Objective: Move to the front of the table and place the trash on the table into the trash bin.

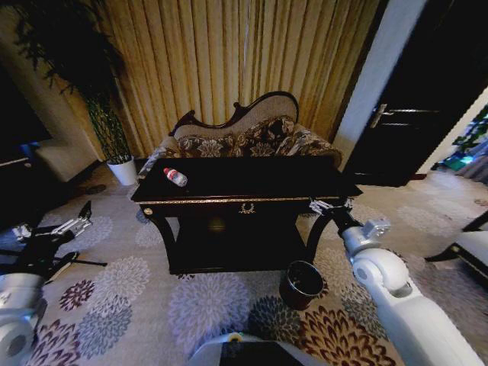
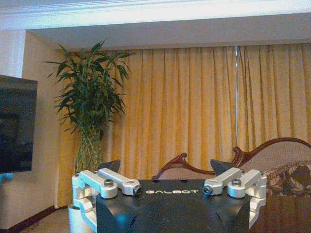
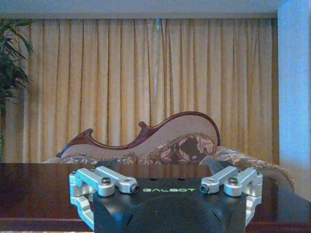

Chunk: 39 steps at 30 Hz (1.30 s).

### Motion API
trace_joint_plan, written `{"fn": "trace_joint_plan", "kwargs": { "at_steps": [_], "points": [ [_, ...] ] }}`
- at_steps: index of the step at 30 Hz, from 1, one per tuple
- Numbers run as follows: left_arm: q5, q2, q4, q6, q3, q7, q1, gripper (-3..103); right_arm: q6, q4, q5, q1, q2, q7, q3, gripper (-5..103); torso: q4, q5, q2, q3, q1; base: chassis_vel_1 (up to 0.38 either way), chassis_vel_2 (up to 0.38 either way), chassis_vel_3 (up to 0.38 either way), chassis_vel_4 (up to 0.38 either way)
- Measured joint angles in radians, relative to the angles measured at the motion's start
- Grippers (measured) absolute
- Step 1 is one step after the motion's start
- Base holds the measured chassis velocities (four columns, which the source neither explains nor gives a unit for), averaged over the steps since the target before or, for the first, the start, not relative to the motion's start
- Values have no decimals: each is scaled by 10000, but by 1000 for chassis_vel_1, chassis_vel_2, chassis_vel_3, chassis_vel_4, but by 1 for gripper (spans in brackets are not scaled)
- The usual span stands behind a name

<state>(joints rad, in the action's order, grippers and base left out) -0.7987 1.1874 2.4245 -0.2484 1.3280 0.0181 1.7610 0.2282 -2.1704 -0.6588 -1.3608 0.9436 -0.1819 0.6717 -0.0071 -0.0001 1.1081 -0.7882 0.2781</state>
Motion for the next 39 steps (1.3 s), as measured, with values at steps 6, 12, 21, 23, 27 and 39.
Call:
{"fn": "trace_joint_plan", "kwargs": {
  "at_steps": [6,12,21,23,27,39],
  "points": [
    [0,15,63,3,-6,-2,20,100,-33,-6,26,-33,51,-7,-12,100,0,-1,-1,-1,1,-159,173,170,-167],
    [9,50,129,14,-50,0,20,100,-54,-25,31,-38,84,-12,-22,100,0,0,-4,-4,5,-193,197,207,-190],
    [3,114,265,36,-71,6,54,100,-59,-53,59,-31,128,-24,-65,100,0,0,-4,-3,5,-145,143,146,-147],
    [0,134,285,41,-82,8,57,100,-60,-73,71,-54,139,-26,-73,100,0,0,-3,-2,4,-114,95,118,-96],
    [0,163,316,54,-107,12,58,100,-59,-92,76,-55,145,-33,-81,100,0,0,-2,-1,2,-89,85,82,-104],
    [-25,174,348,224,-124,12,65,100,-17,-52,263,-41,194,-50,-217,100,1,0,-2,-2,3,-89,89,82,-88]
  ]
}}
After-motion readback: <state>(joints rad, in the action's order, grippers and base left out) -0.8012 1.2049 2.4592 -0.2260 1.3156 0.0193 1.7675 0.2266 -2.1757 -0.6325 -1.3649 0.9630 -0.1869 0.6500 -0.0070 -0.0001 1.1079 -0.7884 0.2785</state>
